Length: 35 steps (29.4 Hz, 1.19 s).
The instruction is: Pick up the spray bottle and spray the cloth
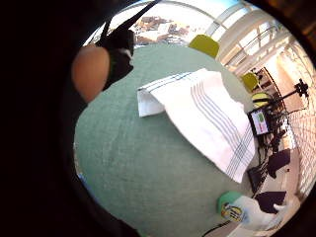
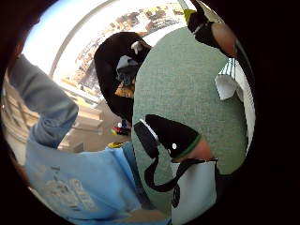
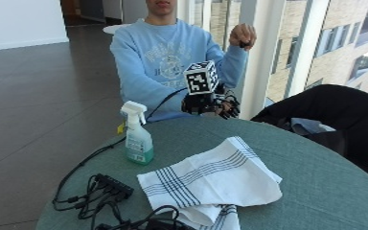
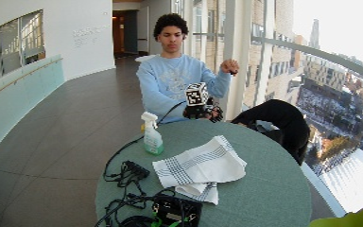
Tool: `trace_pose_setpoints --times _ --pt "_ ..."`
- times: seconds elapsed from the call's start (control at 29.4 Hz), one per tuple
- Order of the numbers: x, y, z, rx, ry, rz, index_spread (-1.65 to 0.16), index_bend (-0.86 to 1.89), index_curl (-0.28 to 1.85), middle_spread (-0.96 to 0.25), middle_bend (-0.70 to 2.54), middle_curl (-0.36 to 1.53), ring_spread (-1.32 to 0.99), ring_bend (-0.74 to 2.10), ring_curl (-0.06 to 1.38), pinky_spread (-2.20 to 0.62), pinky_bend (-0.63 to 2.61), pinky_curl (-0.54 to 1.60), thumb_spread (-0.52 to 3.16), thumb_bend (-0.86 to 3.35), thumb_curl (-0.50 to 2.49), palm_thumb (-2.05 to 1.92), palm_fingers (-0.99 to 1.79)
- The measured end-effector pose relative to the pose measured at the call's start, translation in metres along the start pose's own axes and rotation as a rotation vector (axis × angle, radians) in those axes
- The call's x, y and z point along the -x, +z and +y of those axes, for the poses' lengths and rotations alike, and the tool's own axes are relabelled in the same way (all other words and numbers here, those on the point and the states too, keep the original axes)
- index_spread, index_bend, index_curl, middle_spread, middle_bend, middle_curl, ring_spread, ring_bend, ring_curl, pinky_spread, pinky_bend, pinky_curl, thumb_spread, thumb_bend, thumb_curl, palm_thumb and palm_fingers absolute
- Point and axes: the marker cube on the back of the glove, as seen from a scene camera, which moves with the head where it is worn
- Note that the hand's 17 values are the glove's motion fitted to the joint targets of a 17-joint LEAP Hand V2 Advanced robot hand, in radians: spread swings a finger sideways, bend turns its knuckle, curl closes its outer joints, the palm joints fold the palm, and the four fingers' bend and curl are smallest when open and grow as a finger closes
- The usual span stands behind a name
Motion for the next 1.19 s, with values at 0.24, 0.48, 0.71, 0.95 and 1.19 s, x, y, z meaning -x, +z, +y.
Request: trace_pose_setpoints --times 0.24,0.48,0.71,0.95,1.19 --pt "-0.015 0.003 0.001 0.068 0.067 0.002 -0.31 0.12 0.16 -0.07 0.29 0.17 -0.03 0.41 0.21 0.17 0.35 0.19 0.69 0.15 0.10 0.34 0.65" --pt "-0.022 0.000 0.011 0.089 0.079 0.027 -0.37 0.12 0.18 -0.08 0.27 0.23 -0.03 0.42 0.25 0.20 0.37 0.24 0.85 0.09 0.14 0.36 0.62" --pt "-0.025 -0.007 0.023 0.103 0.122 0.033 -0.39 0.13 0.20 -0.08 0.27 0.27 -0.02 0.39 0.26 0.22 0.36 0.26 0.93 0.04 0.17 0.37 0.60" --pt "-0.015 -0.027 0.062 0.141 0.138 0.028 -0.40 0.14 0.22 -0.08 0.27 0.30 -0.02 0.36 0.27 0.22 0.36 0.28 0.96 -0.01 0.20 0.38 0.58" --pt "-0.014 -0.050 0.126 0.084 0.178 -0.014 -0.41 0.14 0.23 -0.08 0.24 0.32 -0.01 0.34 0.27 0.23 0.36 0.30 0.96 -0.03 0.22 0.38 0.57"
